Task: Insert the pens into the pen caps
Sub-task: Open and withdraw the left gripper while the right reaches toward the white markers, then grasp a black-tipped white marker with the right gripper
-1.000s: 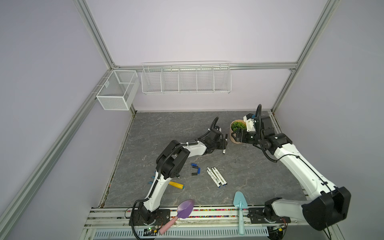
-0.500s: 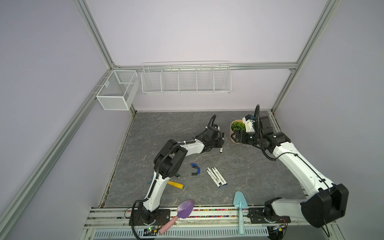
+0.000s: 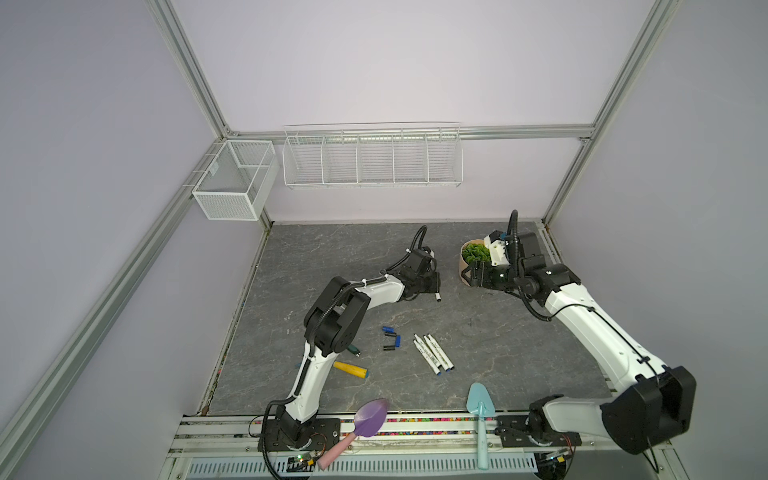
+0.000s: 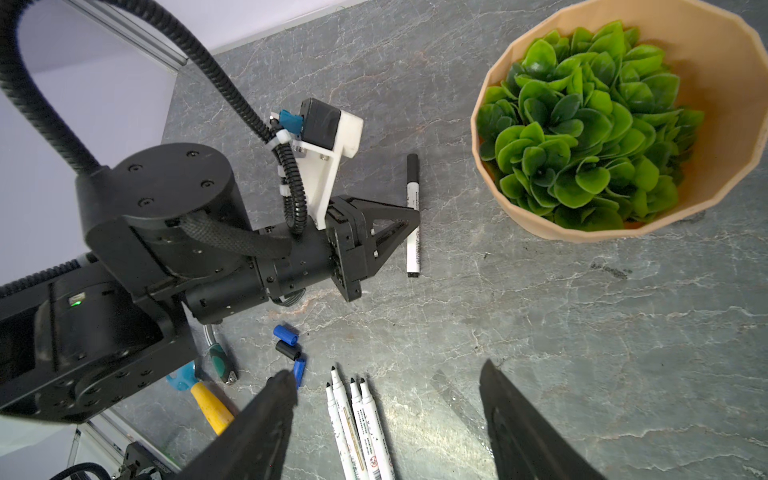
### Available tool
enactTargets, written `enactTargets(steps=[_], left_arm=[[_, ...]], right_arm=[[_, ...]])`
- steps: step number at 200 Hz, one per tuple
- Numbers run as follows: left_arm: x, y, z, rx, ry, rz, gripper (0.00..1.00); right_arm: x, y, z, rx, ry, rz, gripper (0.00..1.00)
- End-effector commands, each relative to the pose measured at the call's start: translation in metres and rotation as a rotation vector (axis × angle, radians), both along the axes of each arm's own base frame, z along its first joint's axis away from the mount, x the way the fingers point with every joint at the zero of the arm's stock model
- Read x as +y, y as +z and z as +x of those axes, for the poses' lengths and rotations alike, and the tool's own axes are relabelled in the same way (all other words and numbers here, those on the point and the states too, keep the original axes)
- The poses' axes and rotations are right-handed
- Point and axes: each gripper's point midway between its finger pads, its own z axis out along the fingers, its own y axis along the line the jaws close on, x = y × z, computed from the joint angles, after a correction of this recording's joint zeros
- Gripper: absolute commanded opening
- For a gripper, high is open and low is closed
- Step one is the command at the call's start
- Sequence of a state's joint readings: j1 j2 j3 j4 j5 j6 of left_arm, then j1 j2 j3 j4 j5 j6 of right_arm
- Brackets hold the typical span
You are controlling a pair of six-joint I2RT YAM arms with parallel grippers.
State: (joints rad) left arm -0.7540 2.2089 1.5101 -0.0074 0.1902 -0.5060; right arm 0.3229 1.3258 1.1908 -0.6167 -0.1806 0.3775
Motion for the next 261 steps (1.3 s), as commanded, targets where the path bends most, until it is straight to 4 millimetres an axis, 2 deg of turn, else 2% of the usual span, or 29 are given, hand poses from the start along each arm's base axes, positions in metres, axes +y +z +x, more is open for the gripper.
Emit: enactTargets(steps=[1, 19, 29, 41, 53, 72, 103, 126, 155, 189, 228, 261], left_arm=[[0.000, 0.047, 0.003, -0.113, -0.009, -0.098, 0.17], [0.015, 0.078, 0.000, -0.196, 0.028, -0.180, 0.29], [0.030, 0.094, -0.001, -0.240, 0.079, -0.213, 0.35], [0.053, 0.102, 0.000, -0.257, 0.171, -0.208, 0.40], [0.083, 0.098, 0.002, -0.245, 0.299, -0.143, 0.40], [0.136, 0.077, -0.005, -0.205, 0.499, 0.016, 0.41], [0.176, 0.058, -0.024, -0.195, 0.569, 0.151, 0.46], [0.184, 0.060, -0.033, -0.199, 0.549, 0.187, 0.48], [0.197, 0.065, -0.035, -0.199, 0.625, 0.176, 0.48], [0.194, 0.070, -0.036, -0.202, 0.622, 0.138, 0.48], [0.200, 0.075, -0.039, -0.215, 0.632, 0.135, 0.48], [0.187, 0.085, -0.040, -0.248, 0.540, 0.111, 0.48]], right_arm=[[0.007, -0.021, -0.016, 0.053, 0.075, -0.034, 0.73], [0.024, -0.043, -0.041, 0.110, 0.186, -0.062, 0.72], [0.035, -0.060, -0.057, 0.142, 0.263, -0.101, 0.71], [0.047, -0.084, -0.078, 0.189, 0.355, -0.166, 0.69], [0.056, -0.107, -0.095, 0.233, 0.423, -0.238, 0.64], [0.067, -0.138, -0.111, 0.272, 0.507, -0.323, 0.57], [0.076, -0.166, -0.115, 0.311, 0.568, -0.408, 0.44], [0.079, -0.178, -0.112, 0.333, 0.574, -0.427, 0.40], [0.081, -0.189, -0.108, 0.356, 0.573, -0.447, 0.36], [0.083, -0.198, -0.105, 0.372, 0.576, -0.490, 0.33], [0.079, -0.211, -0.104, 0.379, 0.576, -0.606, 0.32], [0.073, -0.216, -0.089, 0.357, 0.518, -0.659, 0.18]])
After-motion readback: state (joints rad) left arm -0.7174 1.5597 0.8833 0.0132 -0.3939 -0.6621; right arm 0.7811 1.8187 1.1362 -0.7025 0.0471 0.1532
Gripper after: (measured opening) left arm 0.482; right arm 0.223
